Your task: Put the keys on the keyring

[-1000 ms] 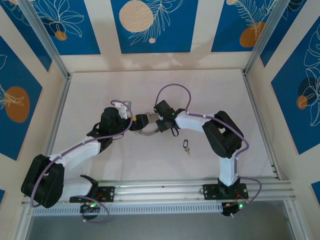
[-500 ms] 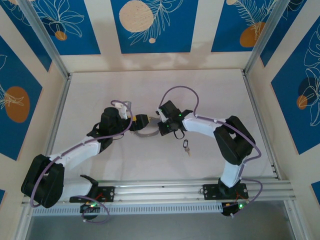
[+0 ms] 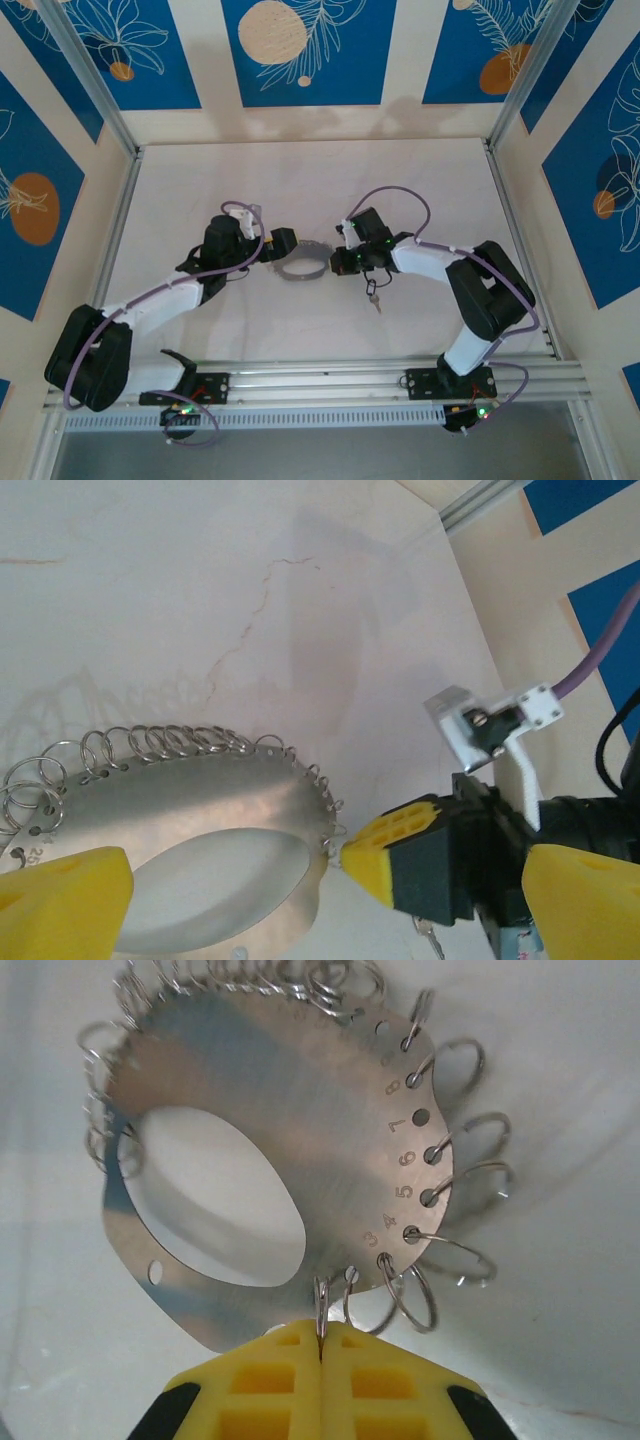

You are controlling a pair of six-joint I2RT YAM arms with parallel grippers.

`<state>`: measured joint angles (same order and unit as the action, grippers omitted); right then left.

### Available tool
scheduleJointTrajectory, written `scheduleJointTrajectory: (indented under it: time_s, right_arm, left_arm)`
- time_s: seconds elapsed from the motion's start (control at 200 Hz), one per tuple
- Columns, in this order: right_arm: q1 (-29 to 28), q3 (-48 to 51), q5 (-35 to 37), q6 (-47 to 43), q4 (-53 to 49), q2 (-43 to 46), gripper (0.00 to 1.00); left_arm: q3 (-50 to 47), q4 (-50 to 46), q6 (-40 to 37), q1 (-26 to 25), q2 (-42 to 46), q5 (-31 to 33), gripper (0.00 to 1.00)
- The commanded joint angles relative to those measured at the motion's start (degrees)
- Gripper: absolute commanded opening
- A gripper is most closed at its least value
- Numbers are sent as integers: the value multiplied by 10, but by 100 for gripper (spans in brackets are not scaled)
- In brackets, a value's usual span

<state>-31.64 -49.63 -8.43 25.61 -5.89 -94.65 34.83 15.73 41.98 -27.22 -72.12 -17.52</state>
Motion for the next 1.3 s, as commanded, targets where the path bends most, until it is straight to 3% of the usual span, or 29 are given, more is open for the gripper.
scheduleJointTrajectory:
  time_s: [0.0,0.315,0.54,1.045,1.295]
  right_arm:
    - [19,13,-72,9,58,22,0]
    - [54,49,-171,4,151,38,0]
    - [66,68,-233,-11,204,61,0]
    - [87,16,-338,-35,186,170,0]
    - [89,-18,-399,-27,180,185,0]
  left_arm:
    - [-10,6,1,2,26,10,100]
    - [-13,5,-40,2,44,-10,100]
    - [-6,11,-60,2,37,-46,94]
    - [94,-26,-143,2,31,-156,88]
    - [126,11,-141,2,8,-217,72]
